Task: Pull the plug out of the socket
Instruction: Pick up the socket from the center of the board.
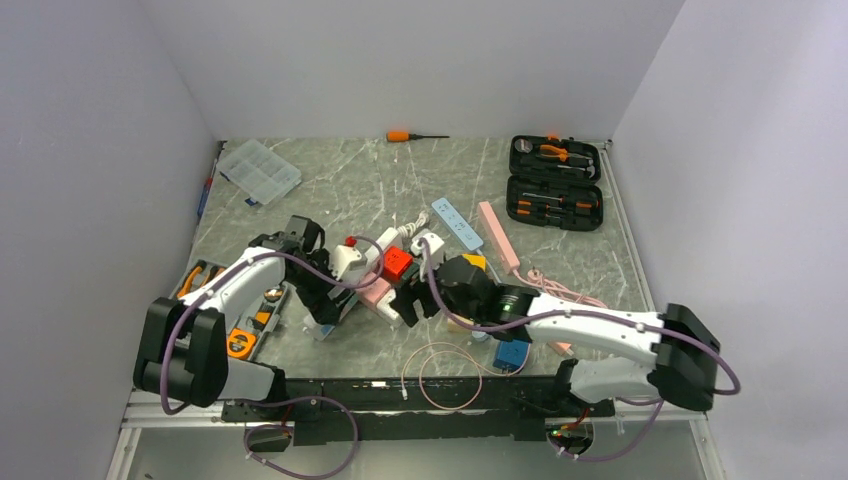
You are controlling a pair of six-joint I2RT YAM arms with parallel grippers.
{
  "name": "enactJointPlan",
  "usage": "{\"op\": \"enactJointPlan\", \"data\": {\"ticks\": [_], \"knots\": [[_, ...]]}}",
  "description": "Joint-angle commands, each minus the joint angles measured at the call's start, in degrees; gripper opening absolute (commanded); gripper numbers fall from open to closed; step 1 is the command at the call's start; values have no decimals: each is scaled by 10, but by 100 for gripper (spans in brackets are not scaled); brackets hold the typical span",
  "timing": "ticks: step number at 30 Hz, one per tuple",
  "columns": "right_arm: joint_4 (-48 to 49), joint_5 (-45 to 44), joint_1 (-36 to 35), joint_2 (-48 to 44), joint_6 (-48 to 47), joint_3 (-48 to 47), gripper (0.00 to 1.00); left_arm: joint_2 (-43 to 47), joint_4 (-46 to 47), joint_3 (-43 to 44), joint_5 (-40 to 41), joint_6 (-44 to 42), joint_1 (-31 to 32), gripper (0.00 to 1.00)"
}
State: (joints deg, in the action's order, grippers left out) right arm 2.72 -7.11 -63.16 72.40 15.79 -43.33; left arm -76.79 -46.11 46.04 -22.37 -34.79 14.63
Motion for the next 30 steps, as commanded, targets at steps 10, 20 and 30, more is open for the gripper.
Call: {"op": "enactJointPlan", "data": {"ticks": [10,20,30], "knots": [[-99,-99,27,-217,46,34,80,-1,4,19,39,6,16,9],[-70,-57,32,-143,48,-2,76,69,-65,117,25,65,16,0],[62,41,31,-6,30,-46,82,130,-70,136,67,87,16,0]]}}
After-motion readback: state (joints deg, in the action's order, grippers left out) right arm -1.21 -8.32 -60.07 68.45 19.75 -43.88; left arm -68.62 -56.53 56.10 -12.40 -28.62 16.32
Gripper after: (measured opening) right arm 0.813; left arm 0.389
